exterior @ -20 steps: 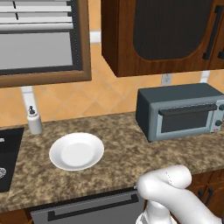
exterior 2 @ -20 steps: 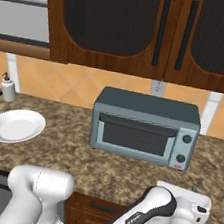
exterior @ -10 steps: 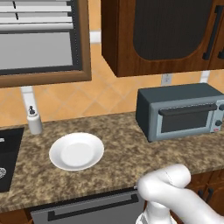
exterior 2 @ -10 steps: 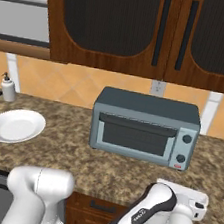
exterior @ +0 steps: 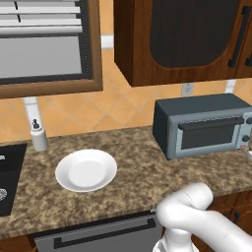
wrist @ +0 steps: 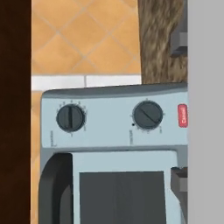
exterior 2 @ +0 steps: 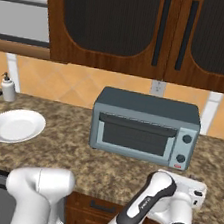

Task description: Pick up the kebab skewer and baguette bread, and place them inside the toaster oven. Close the toaster oven door and start by setting the timer.

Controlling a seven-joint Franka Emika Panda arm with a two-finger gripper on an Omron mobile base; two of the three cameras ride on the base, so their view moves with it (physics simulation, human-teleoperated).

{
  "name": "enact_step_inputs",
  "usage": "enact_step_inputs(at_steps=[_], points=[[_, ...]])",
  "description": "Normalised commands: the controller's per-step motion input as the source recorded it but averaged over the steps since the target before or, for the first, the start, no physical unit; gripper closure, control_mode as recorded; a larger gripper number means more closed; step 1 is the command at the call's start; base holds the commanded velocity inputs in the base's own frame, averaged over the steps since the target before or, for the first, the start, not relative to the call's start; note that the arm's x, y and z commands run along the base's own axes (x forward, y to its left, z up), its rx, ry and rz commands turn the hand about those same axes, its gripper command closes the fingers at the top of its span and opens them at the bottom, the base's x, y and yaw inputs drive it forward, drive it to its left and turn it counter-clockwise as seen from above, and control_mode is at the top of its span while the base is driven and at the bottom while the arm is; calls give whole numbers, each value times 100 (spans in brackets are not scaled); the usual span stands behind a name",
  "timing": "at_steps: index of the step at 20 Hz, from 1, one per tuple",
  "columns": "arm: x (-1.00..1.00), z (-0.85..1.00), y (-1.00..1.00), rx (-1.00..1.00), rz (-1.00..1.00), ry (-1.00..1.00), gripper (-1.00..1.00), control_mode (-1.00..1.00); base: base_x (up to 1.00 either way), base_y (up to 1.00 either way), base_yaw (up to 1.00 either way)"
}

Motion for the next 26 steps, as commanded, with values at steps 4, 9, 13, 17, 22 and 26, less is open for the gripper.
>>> enact_step_inputs(at_steps=[4, 9, 13, 17, 22, 26], points=[[51, -1, 0, 0, 0, 0, -100, -100, 0, 0, 0], [37, 0, 0, 0, 0, 0, -100, -100, 0, 0, 0], [26, 0, 0, 0, 0, 0, -100, -100, 0, 0, 0], [6, 0, 0, 0, 0, 0, -100, -100, 0, 0, 0], [2, -9, 0, 0, 0, 0, -100, -100, 0, 0, 0], [24, -9, 0, 0, 0, 0, -100, -100, 0, 0, 0]])
